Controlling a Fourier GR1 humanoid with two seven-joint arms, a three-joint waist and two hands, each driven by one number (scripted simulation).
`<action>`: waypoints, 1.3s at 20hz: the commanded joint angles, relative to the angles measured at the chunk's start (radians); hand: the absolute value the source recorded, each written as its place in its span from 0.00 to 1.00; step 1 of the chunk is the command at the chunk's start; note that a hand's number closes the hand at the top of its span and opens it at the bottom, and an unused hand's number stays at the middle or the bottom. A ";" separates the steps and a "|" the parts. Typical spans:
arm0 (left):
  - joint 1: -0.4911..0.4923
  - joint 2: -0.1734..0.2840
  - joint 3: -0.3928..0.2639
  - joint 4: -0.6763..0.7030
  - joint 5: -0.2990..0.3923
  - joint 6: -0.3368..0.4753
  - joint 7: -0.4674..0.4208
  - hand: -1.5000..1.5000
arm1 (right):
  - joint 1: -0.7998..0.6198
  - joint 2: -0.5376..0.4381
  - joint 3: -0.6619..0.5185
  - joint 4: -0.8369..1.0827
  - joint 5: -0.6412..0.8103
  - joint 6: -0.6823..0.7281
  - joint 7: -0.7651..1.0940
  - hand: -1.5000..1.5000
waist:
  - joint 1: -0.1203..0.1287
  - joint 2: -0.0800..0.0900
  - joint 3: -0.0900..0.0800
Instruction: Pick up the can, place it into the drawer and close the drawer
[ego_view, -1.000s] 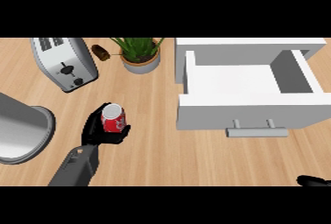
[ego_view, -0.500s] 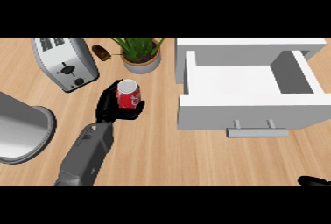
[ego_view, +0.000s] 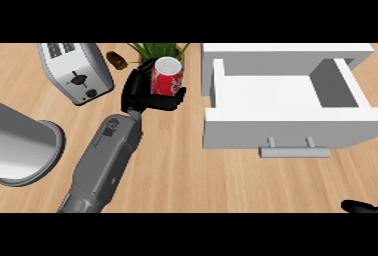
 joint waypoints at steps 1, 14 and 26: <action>-0.111 -0.003 -0.069 -0.108 0.035 0.081 0.172 1.00 | -0.028 0.019 0.047 -0.001 0.050 -0.027 0.024 0.00 | 0.000 0.000 0.000; -0.452 -0.003 -0.133 -0.095 0.035 0.253 0.452 1.00 | -0.055 -0.032 -0.011 -0.020 0.001 -0.019 0.060 0.00 | -0.017 0.005 0.000; -0.744 -0.003 -0.205 0.244 0.156 0.342 0.422 1.00 | -0.095 -0.033 0.019 -0.023 0.002 -0.025 0.085 0.00 | -0.049 0.016 0.001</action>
